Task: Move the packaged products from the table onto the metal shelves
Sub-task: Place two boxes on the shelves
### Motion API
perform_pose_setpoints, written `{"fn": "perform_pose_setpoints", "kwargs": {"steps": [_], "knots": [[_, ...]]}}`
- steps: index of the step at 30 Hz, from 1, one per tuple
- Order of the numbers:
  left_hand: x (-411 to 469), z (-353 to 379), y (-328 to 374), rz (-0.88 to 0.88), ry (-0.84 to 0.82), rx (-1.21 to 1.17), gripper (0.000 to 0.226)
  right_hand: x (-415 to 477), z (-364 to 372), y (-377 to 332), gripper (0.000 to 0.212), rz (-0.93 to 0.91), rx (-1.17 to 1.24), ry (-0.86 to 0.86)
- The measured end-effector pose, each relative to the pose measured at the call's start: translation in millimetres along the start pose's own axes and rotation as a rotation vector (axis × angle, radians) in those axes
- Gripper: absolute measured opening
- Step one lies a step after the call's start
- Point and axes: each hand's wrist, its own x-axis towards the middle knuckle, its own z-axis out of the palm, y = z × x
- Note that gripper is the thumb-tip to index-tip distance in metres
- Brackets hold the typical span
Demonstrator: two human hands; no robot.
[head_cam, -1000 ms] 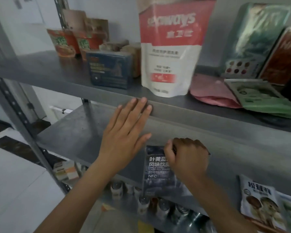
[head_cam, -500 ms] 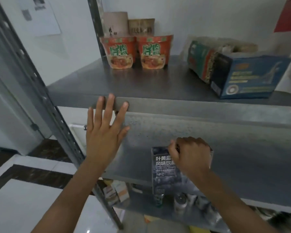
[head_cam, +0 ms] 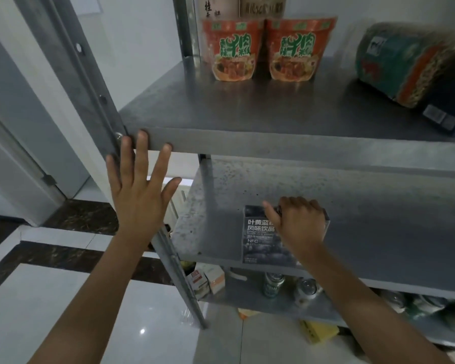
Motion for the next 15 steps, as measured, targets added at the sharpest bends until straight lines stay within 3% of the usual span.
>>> {"fn": "perform_pose_setpoints", "kwargs": {"steps": [6,9,15], "knots": [[-2.8,26.4,-11.6,0.041,0.175,0.036,0.064,9.8,16.1,-34.5,0.079,0.002,-0.008,-0.091],[-1.0,31.1,-11.6,0.051,0.253,0.038,0.075,17.7,24.4,-50.9,0.082,-0.016,-0.008,-0.147],[-3.6,36.2,-13.5,0.067,0.289,0.036,0.079,19.1,38.2,-59.0,0.084,-0.028,-0.003,-0.230]]}}
